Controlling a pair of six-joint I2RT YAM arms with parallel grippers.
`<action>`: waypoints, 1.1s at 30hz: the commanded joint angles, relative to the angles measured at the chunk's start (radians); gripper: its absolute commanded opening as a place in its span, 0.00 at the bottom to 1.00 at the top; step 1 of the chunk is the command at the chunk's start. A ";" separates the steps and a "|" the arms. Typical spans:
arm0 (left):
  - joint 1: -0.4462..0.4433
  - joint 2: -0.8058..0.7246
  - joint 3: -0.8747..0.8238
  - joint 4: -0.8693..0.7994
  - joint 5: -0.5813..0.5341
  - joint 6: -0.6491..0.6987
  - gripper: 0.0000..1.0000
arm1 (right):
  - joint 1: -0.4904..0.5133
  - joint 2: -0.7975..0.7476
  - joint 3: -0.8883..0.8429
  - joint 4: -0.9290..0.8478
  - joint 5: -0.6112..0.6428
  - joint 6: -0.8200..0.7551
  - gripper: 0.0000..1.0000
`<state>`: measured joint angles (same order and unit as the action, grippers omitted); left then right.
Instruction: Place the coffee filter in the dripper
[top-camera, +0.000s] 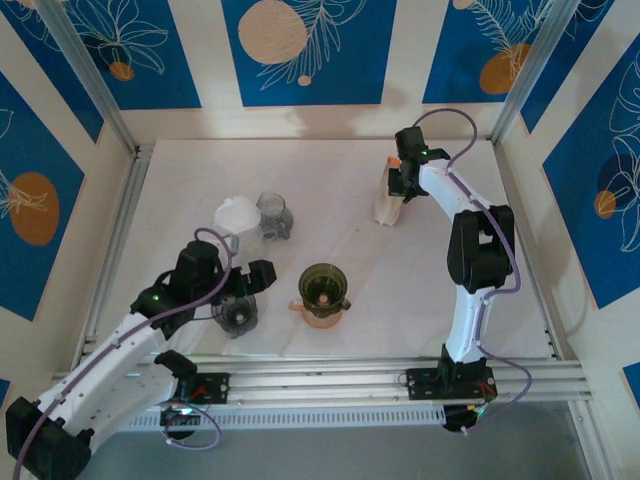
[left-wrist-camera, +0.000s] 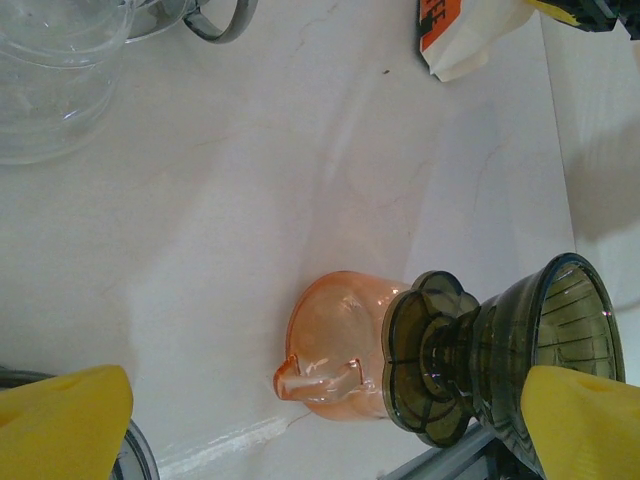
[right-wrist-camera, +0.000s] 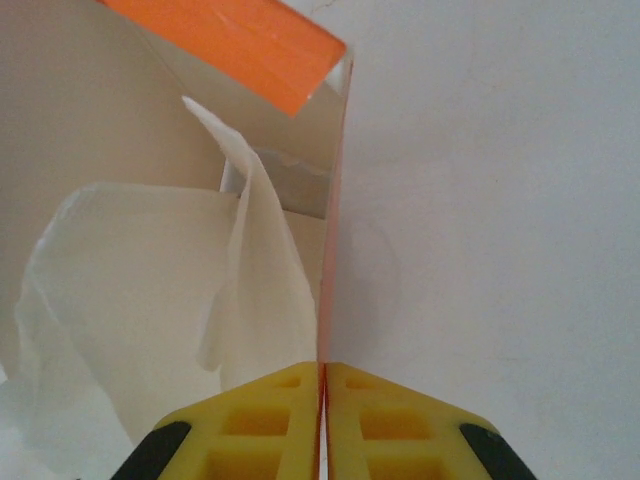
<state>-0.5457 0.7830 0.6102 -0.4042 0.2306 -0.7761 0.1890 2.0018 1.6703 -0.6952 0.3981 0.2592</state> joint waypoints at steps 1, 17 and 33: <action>-0.003 0.003 0.008 0.010 0.001 0.002 1.00 | 0.012 0.035 0.039 0.005 0.018 -0.062 0.11; -0.005 0.009 0.004 0.020 0.002 0.000 1.00 | 0.037 -0.033 0.027 0.024 0.075 -0.019 0.34; -0.004 0.002 -0.007 0.020 -0.001 -0.004 1.00 | 0.118 -0.060 0.093 -0.079 -0.026 0.018 0.35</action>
<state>-0.5457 0.7940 0.6102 -0.3988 0.2306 -0.7788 0.2920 1.8832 1.7271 -0.7052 0.4030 0.2821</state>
